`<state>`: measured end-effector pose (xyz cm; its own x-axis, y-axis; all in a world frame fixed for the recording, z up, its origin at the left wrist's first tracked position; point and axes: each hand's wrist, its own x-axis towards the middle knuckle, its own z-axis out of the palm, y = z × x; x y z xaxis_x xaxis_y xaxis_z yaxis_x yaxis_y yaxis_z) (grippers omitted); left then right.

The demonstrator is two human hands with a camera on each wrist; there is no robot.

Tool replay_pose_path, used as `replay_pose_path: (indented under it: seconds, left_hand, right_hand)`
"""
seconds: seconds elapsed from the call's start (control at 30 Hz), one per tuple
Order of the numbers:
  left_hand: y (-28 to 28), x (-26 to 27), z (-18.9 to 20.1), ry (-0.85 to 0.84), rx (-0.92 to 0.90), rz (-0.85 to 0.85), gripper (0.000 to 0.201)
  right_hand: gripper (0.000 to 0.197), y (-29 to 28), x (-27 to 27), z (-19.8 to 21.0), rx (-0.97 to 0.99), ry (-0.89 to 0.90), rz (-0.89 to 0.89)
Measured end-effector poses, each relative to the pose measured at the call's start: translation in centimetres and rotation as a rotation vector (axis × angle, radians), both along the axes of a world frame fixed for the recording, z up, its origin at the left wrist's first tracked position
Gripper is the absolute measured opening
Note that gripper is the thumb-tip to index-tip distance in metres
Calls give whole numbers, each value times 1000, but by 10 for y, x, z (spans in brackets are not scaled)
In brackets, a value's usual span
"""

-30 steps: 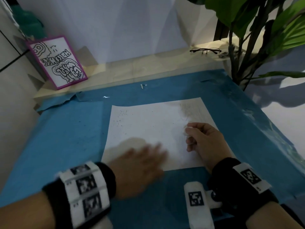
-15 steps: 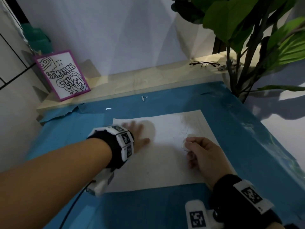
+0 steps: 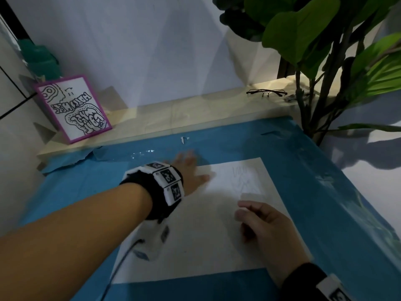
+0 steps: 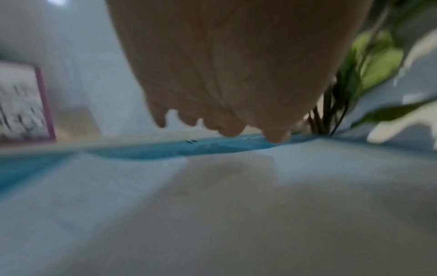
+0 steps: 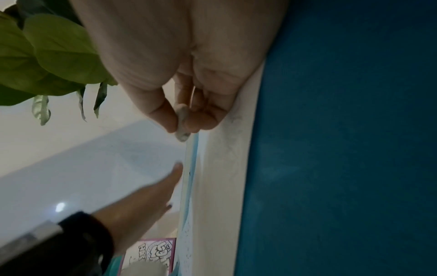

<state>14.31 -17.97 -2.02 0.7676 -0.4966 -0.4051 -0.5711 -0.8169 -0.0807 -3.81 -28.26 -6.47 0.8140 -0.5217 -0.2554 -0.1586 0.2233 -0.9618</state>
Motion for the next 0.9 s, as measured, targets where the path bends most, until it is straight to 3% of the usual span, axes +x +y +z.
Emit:
replay_pose_path:
  seconds: [0.1,0.2,0.37,0.57,0.8,0.9]
  left_hand:
    - [-26,-31,-6,187,-93,-168,87]
    - [-24,-41,-34,137,-6,-130,101]
    - [-8,-48,-35,187,-11,-102,108]
    - [-5,-46,-43,200,-79,-50,122]
    - [-4,-45,-48,170,-120,-12,129]
    - [-6,-47,-51,137,-123,7,131]
  right_hand:
    - [6,-1,2,12,-45,71,75]
    - [9,-18,19,33,-292,110,140]
    - [13,-52,78,56,-639,241,242]
    - [16,-50,112,44,-729,411,489]
    - [15,-66,131,43,-970,474,390]
    - [12,-52,135,40,-915,445,561]
